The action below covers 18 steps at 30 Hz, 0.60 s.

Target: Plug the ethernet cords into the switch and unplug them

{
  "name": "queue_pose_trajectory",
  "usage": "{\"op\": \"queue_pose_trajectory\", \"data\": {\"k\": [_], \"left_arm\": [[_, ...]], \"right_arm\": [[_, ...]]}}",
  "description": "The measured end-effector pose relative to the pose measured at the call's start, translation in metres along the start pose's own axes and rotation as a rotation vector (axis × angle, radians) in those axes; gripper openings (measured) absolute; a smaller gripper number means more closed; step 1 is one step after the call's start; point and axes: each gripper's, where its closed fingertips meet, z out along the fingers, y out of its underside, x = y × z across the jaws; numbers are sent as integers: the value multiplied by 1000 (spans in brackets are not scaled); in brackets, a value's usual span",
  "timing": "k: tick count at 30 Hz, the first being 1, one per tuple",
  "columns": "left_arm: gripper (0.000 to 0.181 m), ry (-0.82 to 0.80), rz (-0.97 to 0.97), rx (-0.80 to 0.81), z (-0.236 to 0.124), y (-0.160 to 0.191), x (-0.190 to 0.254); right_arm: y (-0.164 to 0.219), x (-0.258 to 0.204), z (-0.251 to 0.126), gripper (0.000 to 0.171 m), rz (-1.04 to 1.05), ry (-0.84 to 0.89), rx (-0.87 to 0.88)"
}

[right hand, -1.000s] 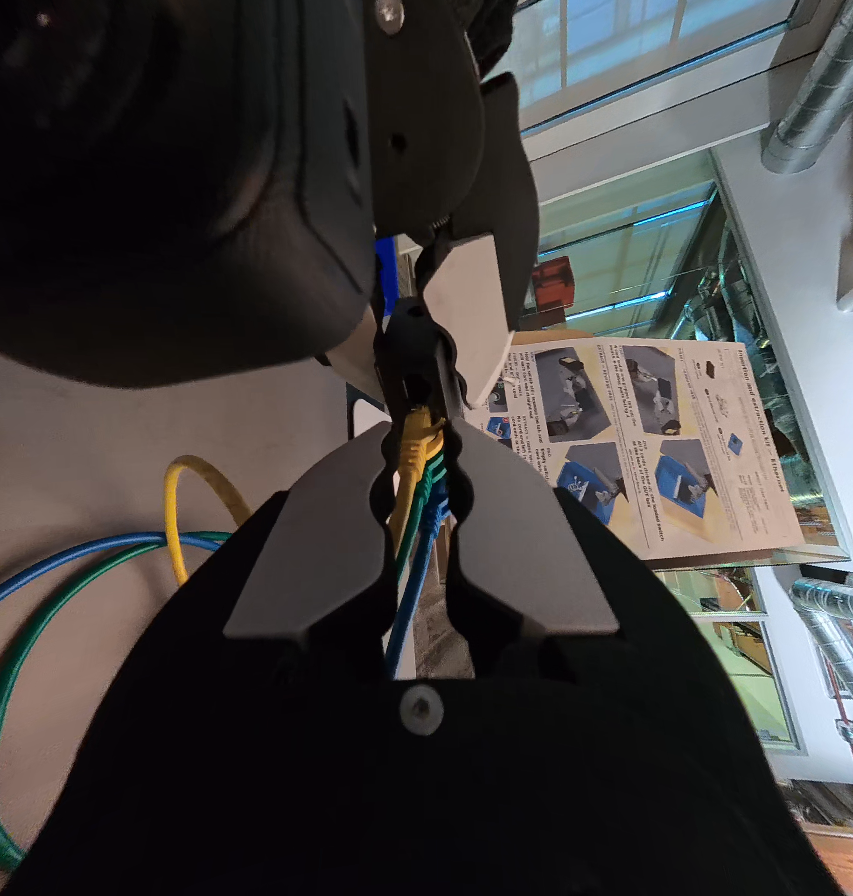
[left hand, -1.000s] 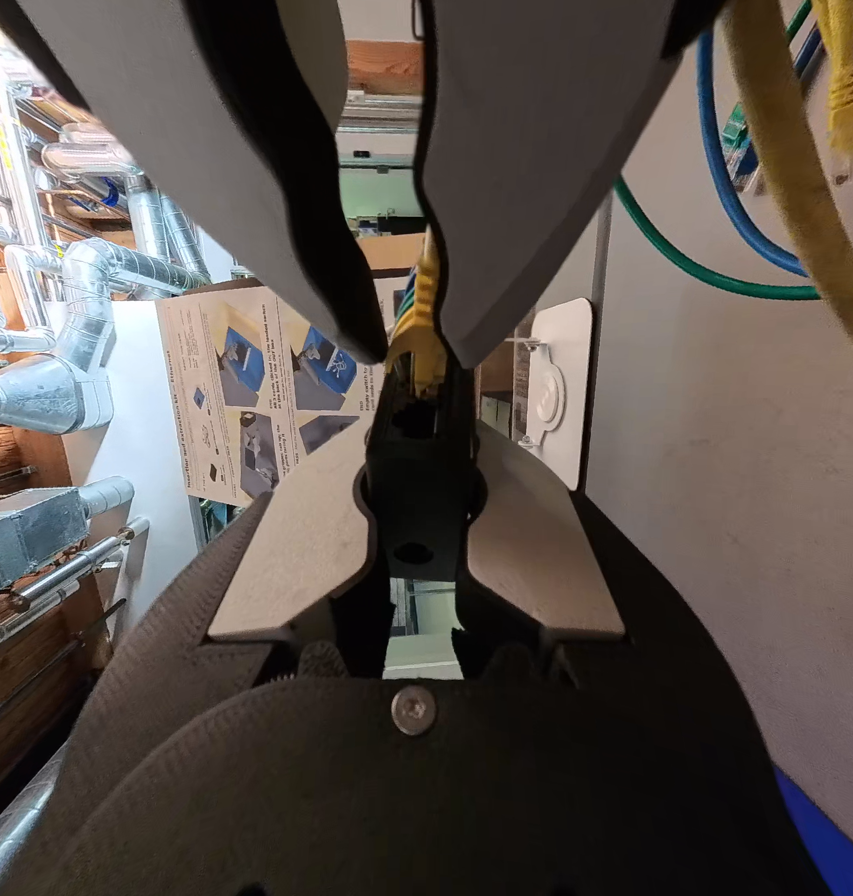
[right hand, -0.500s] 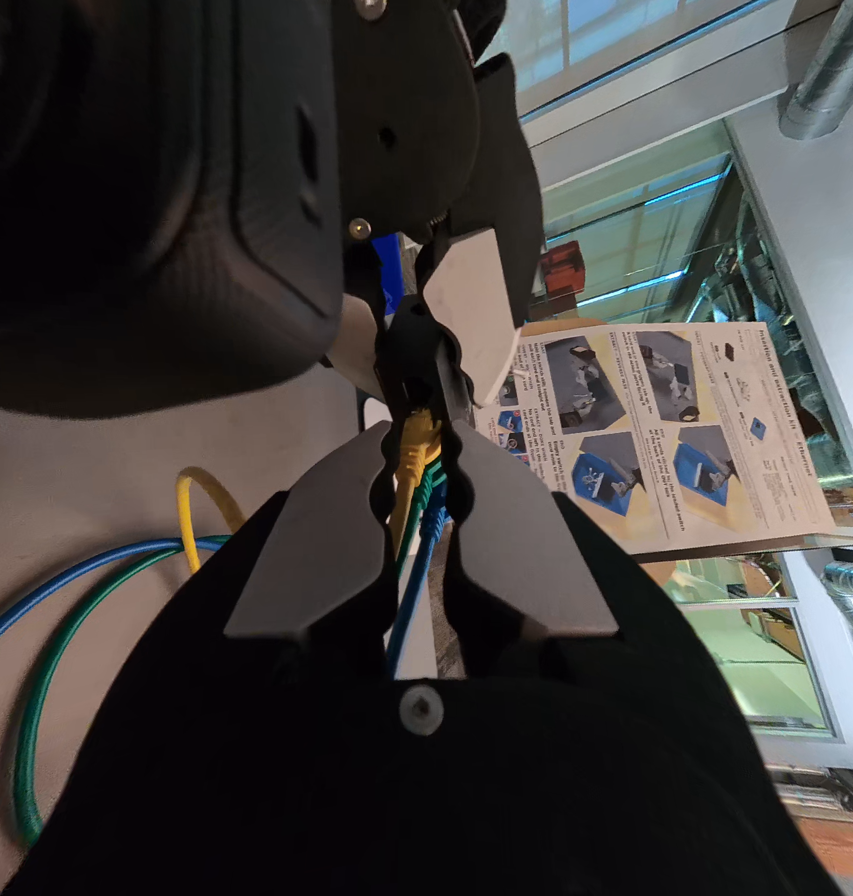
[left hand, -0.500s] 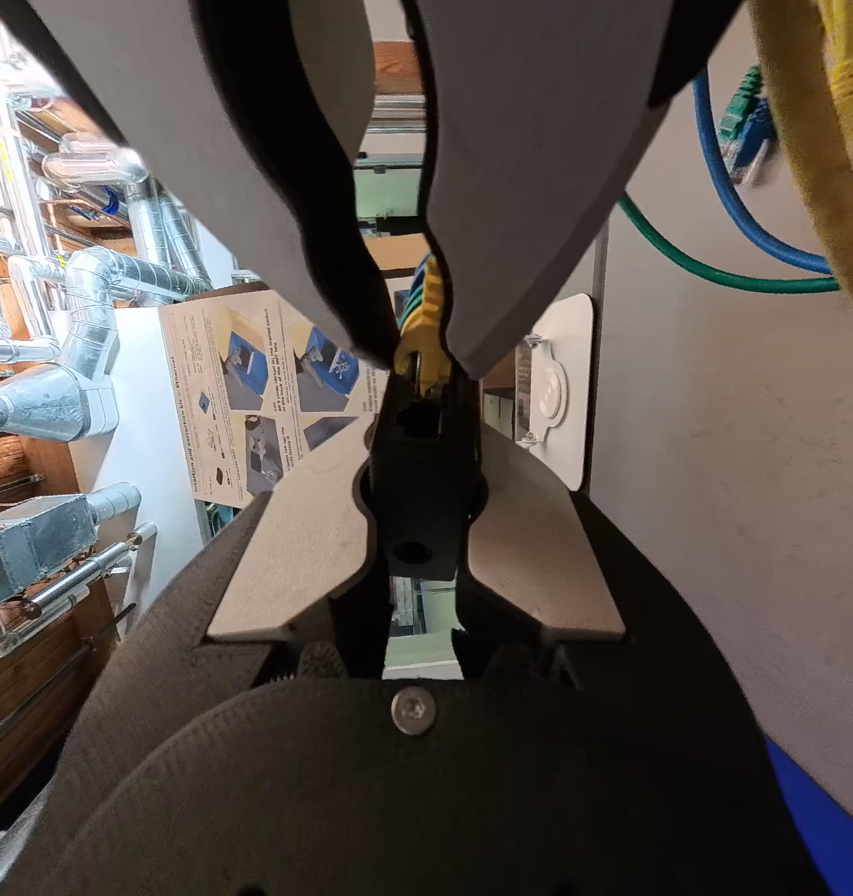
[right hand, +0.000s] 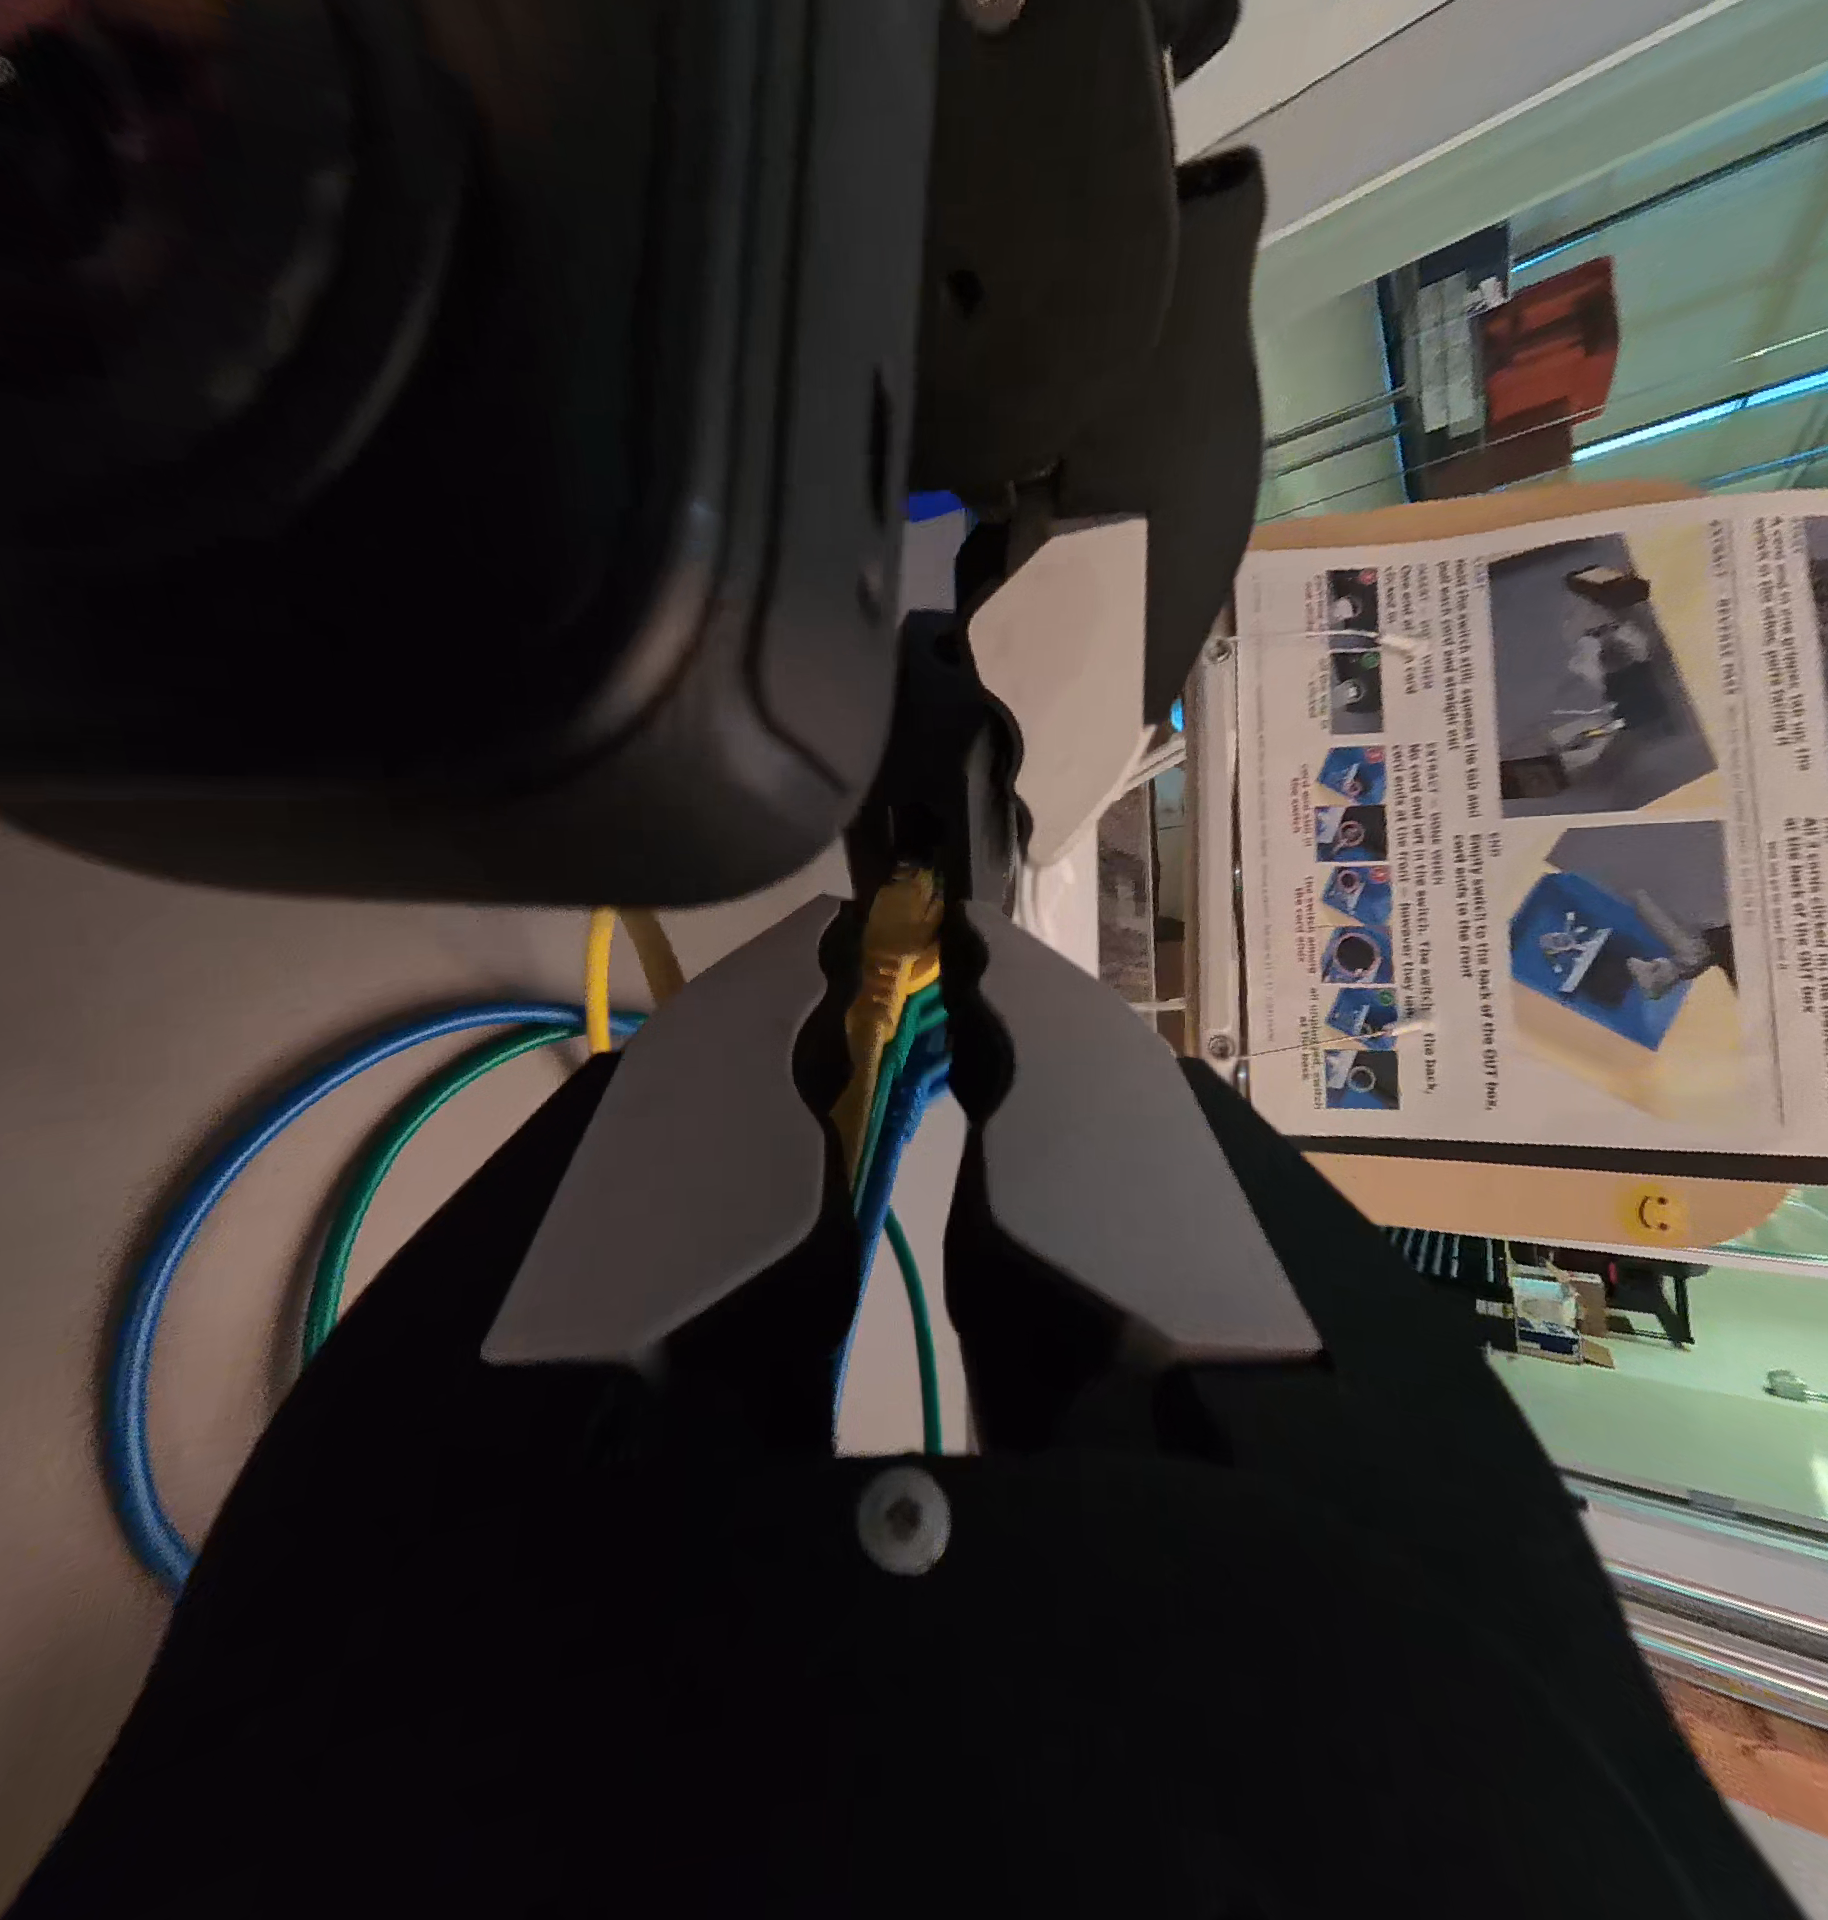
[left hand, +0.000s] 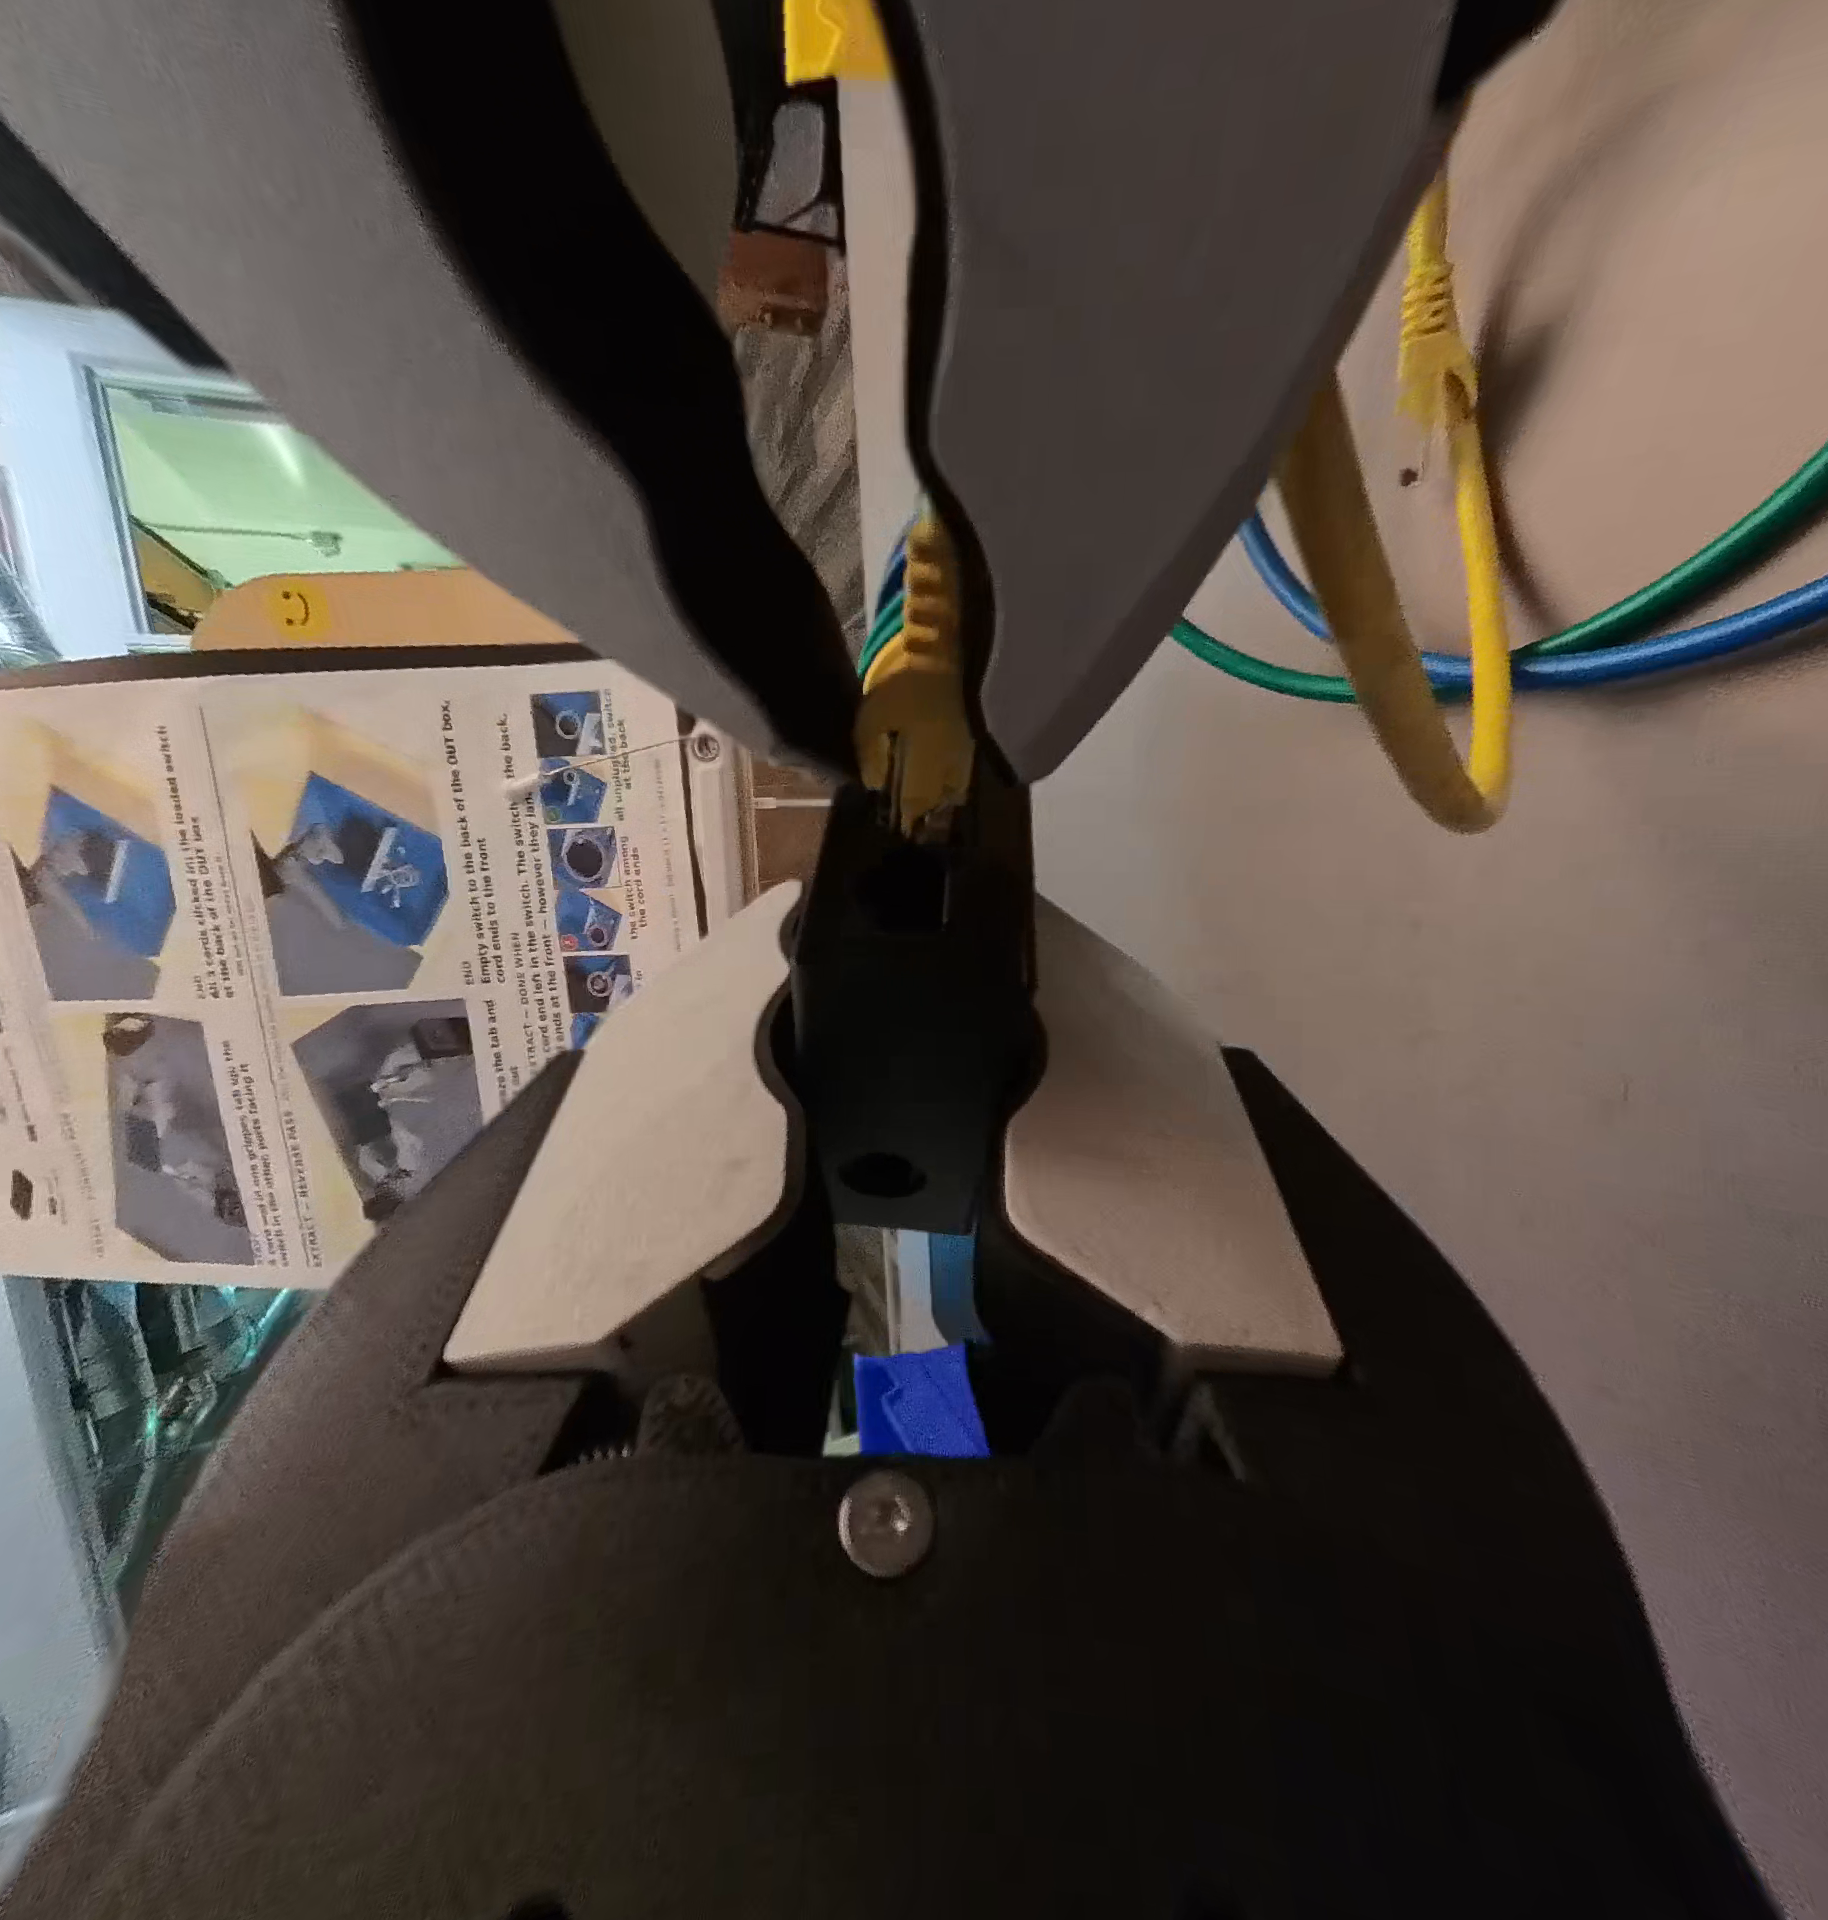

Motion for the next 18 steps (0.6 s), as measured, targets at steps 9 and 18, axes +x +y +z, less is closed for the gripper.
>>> {"op": "queue_pose_trajectory", "data": {"k": [9,18], "left_arm": [[30,-162,-193,-214,-40,111,-67],[31,-249,-258,-371,-68,180,-86]], "right_arm": [[-9,-36,-20,16,213,-368,122],[22,-121,13,17,194,-733,-66]]}}
